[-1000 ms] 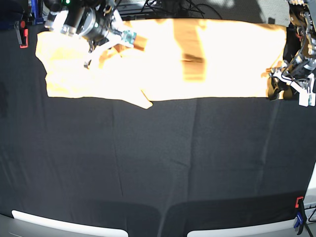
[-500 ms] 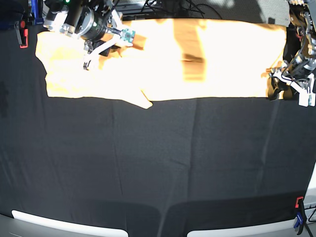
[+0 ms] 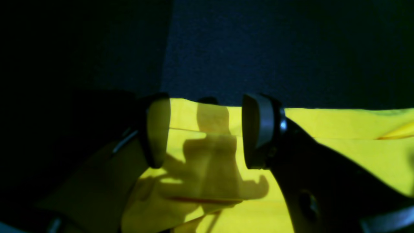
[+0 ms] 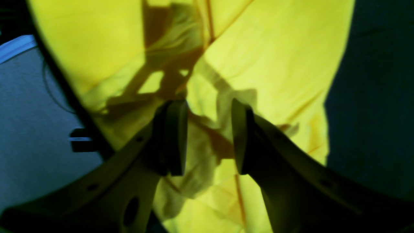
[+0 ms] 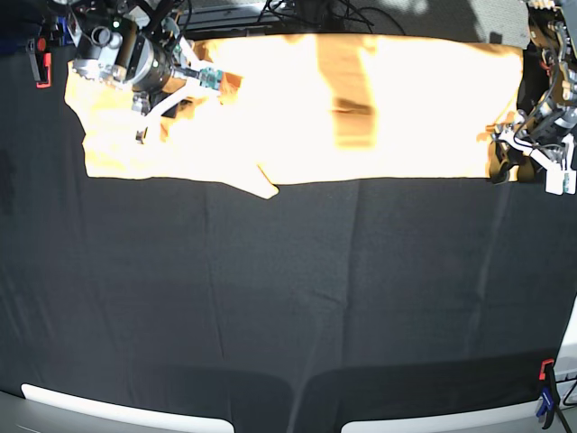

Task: Layout the t-shirt on the table in an organized manner, then fold the t-shirt properly
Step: 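Grasp the folded shirt corner with the right gripper and fold it inward, then push the folded end inward along the strip with the right gripper, then grasp the strip's end near the left gripper with the left gripper, then fold the strip's end with the left gripper toward the right gripper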

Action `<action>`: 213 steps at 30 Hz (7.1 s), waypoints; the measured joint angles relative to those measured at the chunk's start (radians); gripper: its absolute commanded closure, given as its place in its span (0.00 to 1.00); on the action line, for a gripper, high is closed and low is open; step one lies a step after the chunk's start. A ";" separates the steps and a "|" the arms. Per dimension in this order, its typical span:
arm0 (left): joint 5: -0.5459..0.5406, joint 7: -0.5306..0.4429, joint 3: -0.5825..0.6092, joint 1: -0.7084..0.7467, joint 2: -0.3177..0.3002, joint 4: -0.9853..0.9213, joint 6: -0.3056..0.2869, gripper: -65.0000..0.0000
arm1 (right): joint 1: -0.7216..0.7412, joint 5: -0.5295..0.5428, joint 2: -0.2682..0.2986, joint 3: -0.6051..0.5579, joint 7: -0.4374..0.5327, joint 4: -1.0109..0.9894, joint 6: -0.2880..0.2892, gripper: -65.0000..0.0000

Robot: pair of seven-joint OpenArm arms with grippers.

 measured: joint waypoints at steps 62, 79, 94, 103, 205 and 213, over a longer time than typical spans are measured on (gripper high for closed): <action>0.000 0.000 0.000 0.000 0.000 0.000 0.000 0.49 | -0.060 0.003 0.002 -0.058 -0.007 0.116 -0.075 1.00; 0.000 -0.015 0.000 0.000 0.000 0.000 0.000 0.49 | -0.132 0.004 0.003 -0.058 -0.032 0.157 -0.072 0.69; -0.044 0.113 -0.054 0.083 -0.114 0.002 0.000 0.49 | -0.053 0.224 0.003 0.092 -0.077 0.157 -0.185 0.68; -0.315 0.225 -0.135 0.169 -0.113 -0.002 -0.062 0.49 | -0.051 0.462 0.001 0.322 -0.093 0.156 -0.185 0.68; -0.504 0.213 -0.148 0.107 0.029 -0.139 -0.034 1.00 | -0.051 0.473 0.001 0.377 -0.089 0.154 -0.185 0.69; -0.493 0.183 -0.333 0.066 0.022 -0.141 -0.030 1.00 | -0.051 0.385 0.001 0.377 -0.088 0.154 -0.185 0.69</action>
